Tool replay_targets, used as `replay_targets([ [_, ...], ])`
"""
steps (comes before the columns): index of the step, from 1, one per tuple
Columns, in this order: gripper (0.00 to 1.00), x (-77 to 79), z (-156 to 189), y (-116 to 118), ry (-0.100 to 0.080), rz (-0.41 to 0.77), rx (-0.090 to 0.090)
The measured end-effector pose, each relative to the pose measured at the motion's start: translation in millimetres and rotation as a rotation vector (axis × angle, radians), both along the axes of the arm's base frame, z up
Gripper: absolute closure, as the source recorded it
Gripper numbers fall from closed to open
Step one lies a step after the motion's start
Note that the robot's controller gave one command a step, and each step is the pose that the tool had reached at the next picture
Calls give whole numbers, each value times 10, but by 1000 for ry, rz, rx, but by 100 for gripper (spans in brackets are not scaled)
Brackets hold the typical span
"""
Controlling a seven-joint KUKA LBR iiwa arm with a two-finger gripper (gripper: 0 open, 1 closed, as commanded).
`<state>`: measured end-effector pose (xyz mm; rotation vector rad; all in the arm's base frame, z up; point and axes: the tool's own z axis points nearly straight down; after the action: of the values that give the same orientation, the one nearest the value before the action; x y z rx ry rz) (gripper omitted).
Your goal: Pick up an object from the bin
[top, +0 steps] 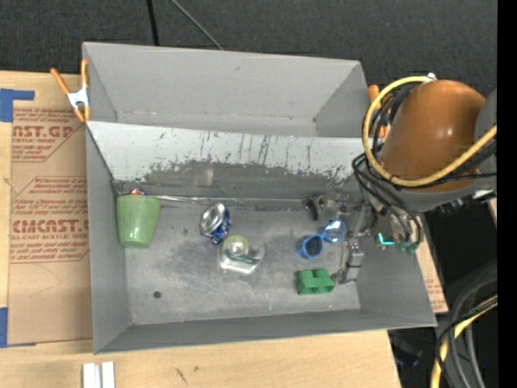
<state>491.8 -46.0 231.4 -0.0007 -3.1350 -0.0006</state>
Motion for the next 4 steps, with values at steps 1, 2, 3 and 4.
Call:
replay_targets([
  [1,0,-89,-1632,-448,-19,57,-2],
  [2,0,-73,-1627,-441,-24,57,-2],
  [3,0,-62,-1624,-436,-27,56,-2],
  [4,0,-26,-1613,-261,-11,58,0],
])
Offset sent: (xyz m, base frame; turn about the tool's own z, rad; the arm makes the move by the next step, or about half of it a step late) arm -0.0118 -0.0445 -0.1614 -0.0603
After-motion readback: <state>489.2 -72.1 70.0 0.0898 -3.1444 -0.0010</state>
